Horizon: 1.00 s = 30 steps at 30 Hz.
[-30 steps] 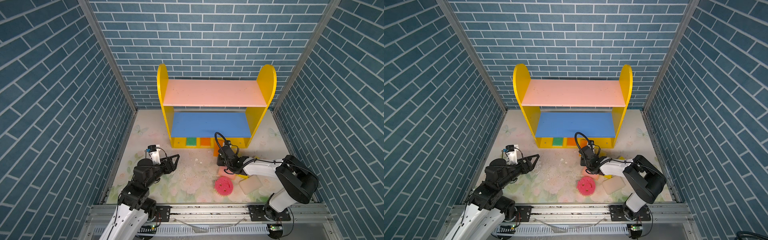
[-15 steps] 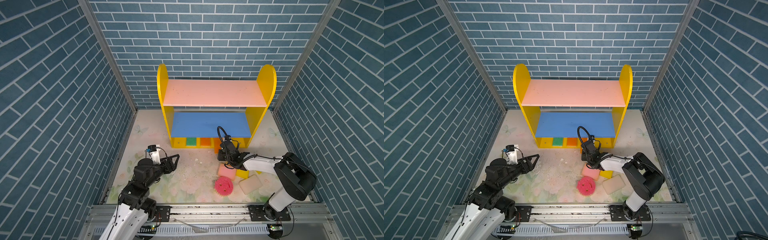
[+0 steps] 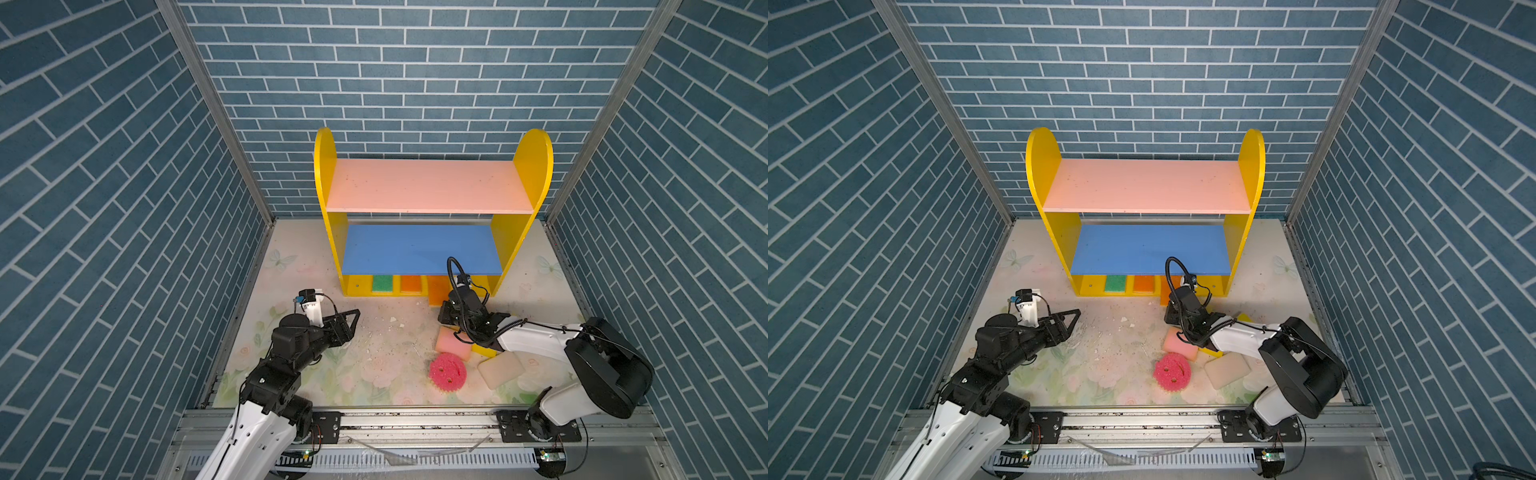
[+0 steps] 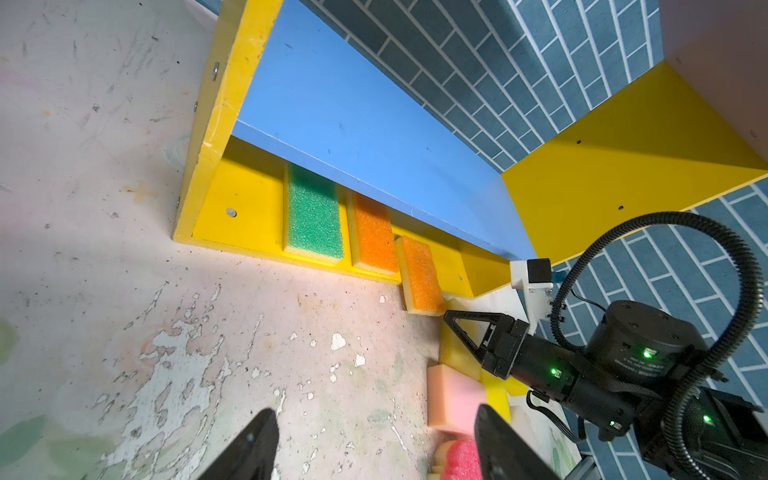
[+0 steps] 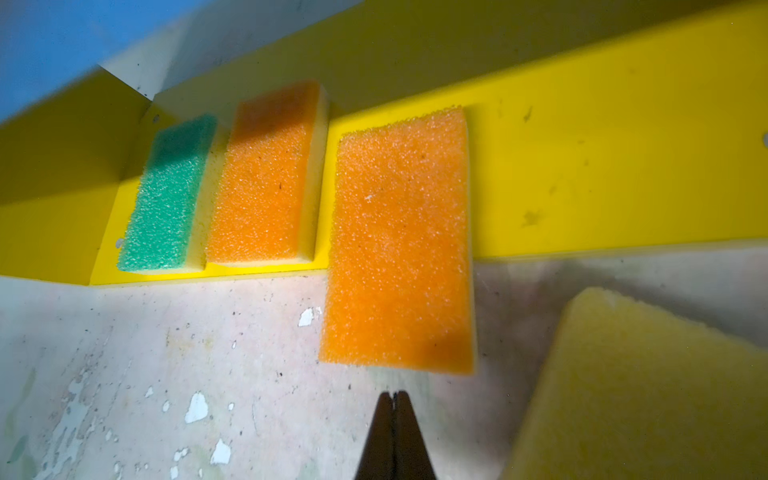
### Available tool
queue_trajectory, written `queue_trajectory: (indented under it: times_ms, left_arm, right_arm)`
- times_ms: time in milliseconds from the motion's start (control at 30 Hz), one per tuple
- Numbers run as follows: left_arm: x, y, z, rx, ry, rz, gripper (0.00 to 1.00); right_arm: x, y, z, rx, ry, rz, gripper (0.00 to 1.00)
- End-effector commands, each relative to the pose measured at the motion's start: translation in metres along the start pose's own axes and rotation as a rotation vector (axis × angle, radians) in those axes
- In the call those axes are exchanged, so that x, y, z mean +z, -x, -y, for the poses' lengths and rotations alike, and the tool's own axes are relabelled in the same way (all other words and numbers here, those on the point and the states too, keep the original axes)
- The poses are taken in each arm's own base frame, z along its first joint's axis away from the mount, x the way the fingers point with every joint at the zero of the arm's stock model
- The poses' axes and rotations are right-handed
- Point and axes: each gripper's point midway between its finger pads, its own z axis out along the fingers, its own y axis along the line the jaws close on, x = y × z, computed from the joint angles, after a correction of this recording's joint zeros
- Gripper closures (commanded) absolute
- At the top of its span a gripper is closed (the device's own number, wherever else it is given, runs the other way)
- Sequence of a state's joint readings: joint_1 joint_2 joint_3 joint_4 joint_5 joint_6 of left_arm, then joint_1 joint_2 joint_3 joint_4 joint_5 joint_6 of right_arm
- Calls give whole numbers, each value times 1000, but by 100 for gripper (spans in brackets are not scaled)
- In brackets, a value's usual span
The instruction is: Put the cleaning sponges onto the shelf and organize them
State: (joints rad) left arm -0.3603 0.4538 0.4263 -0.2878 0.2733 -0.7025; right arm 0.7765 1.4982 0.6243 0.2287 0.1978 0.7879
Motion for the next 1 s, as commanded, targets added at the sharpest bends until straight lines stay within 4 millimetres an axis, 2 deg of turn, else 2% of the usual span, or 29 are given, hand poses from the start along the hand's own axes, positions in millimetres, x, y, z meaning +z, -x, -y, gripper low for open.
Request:
queue_trajectory:
  times_ms: [0, 167, 300, 467, 600, 967]
  left_arm:
    - [-1, 4, 2, 2, -2, 10, 24]
    - [0, 2, 0, -4, 3, 7, 24]
    - [-1, 1, -1, -7, 3, 3, 24]
    - [-2, -1, -3, -7, 10, 6, 24]
    - [-2, -2, -4, -5, 12, 2, 24]
    - [-1, -5, -6, -2, 16, -5, 24]
  right_arm:
    - [-6, -8, -7, 68, 41, 2, 100]
    - [1, -21, -3, 70, 27, -30, 100]
    - [10, -22, 0, 62, 11, -39, 100]
    - [23, -13, 4, 69, 11, -30, 100]
    - [33, -4, -1, 58, 25, -28, 100]
    - [42, 19, -6, 37, 20, 6, 100]
